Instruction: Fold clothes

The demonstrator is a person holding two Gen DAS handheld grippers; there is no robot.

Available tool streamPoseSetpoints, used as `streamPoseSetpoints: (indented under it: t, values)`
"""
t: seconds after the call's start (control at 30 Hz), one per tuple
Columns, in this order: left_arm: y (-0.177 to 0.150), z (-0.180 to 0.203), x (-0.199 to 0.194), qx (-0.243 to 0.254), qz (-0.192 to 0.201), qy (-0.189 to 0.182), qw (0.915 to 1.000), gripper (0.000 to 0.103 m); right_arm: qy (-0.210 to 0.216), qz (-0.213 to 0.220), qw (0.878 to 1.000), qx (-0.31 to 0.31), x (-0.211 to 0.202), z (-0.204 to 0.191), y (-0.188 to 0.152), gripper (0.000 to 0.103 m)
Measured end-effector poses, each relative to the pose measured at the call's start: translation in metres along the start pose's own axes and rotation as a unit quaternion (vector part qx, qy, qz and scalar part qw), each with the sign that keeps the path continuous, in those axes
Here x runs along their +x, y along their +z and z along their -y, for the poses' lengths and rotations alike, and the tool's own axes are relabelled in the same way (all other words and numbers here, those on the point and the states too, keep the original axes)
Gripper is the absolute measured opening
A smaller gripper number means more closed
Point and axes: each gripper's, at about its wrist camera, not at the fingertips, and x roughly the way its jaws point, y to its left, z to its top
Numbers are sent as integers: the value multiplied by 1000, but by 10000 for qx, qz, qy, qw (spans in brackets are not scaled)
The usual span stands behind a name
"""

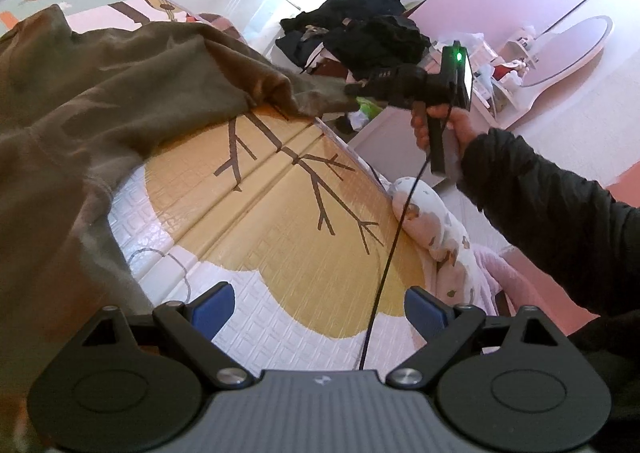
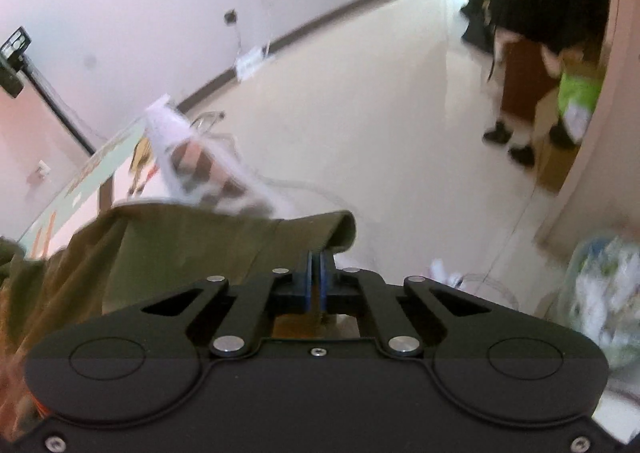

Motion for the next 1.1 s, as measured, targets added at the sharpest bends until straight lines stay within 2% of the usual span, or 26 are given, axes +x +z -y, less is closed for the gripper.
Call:
streamPoseSetpoints:
  t: [0.13, 0.3, 0.47, 0.57, 0.6, 0.63, 0.8, 0.93, 1.1]
  values:
    - [4, 2, 3, 10, -38, 22, 10000, 94, -493, 226, 9985, -93, 4, 7, 25, 2]
    - [9, 5, 8, 18, -85, 54, 9999, 94, -894, 415, 9951, -112, 18, 21, 44, 1]
    - [12, 5, 7, -4, -101, 87, 9999, 94, -1049, 238, 9942, 10, 41, 22, 49, 3]
    - [13, 4, 4, -30, -74, 114, 9999, 94, -1122, 101, 9932, 289, 48, 24, 50, 11]
    - [12, 3, 2, -41, -62, 131, 9999, 94, -1150, 95, 9926, 375, 49, 24, 50, 19]
    - [12, 1, 1, -53, -49, 148, 9999, 94, -1061, 152, 9932, 452, 47, 24, 48, 22]
    - [12, -6, -11, -144, 52, 279, 9995, 94, -525, 246, 9981, 200, 39, -7, 42, 22]
    - [10, -16, -28, -255, 228, 458, 9984, 94, 104, 202, 9997, -86, 39, -56, 38, 22]
    - [5, -29, -56, -437, 512, 754, 9949, 94, 822, 25, 9951, -552, 43, -133, 25, 22]
